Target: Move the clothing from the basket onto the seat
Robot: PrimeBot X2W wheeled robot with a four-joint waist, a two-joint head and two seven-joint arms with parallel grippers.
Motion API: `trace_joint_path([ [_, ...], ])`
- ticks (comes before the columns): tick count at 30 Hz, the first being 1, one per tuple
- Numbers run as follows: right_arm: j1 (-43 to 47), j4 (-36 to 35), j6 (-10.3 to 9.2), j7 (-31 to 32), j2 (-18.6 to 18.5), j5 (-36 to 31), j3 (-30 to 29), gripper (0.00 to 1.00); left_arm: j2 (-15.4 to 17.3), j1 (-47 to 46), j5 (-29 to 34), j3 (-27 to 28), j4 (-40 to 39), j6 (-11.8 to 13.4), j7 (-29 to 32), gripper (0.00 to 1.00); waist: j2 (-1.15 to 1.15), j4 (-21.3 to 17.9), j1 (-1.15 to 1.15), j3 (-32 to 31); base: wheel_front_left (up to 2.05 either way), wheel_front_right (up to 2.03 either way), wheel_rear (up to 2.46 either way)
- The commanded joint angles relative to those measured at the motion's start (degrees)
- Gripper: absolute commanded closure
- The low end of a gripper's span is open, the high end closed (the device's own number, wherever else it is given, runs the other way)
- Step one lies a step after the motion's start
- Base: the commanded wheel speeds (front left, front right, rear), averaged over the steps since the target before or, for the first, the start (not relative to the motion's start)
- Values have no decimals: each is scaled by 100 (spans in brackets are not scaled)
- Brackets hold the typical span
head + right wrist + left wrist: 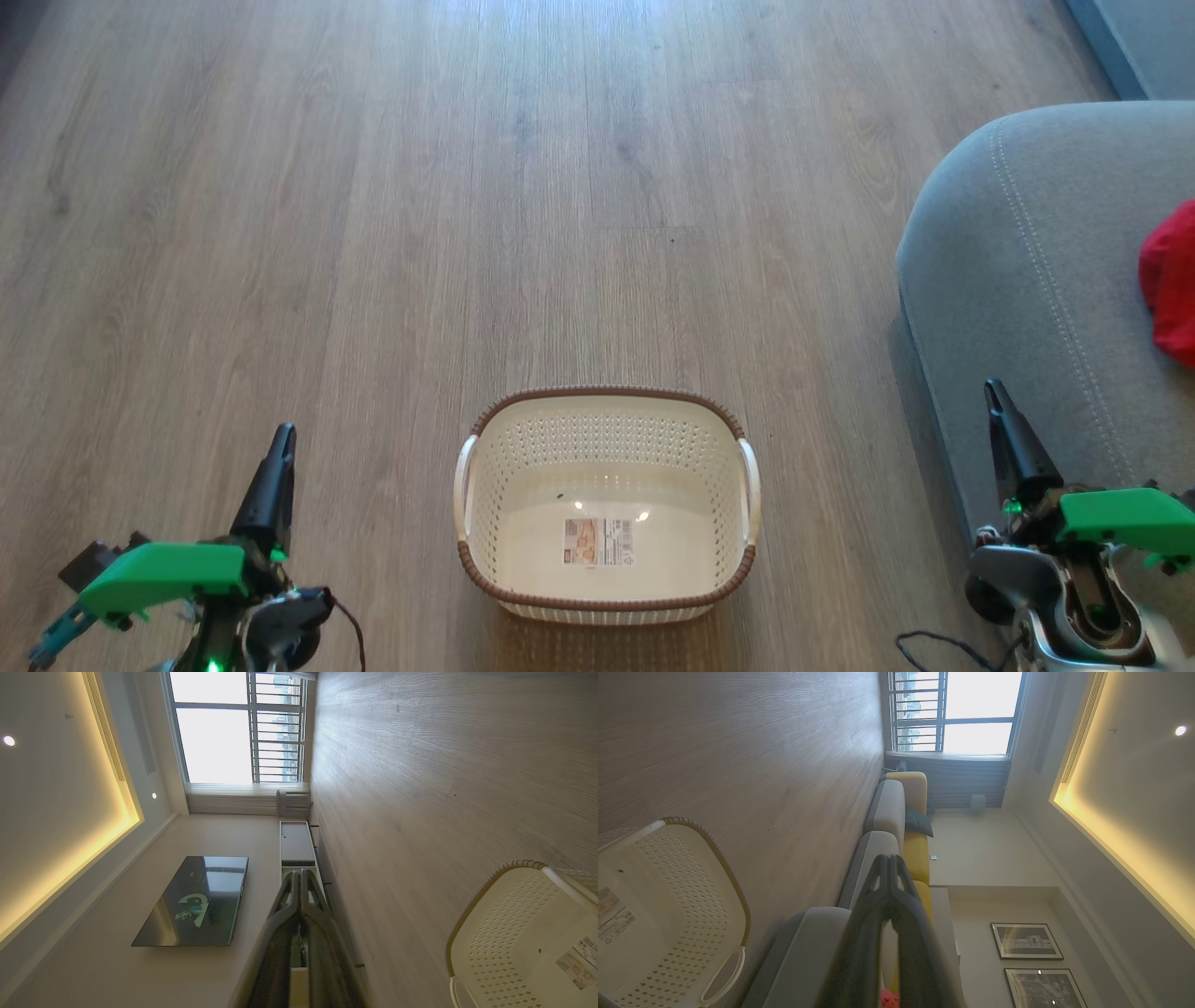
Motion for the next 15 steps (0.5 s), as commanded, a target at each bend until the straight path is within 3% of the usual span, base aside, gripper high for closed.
trace_joint_path([
  [1, -108, -226, 3, 32, -6, 33, 99, 100, 89, -272, -39, 162, -191, -53, 43, 100, 0, 0, 0, 0, 0, 0, 0],
  [15, -108, -226, 3, 32, -6, 33, 100, 100, 89, -271, -39, 162, -191, -53, 43, 100, 0, 0, 0, 0, 0, 0, 0],
])
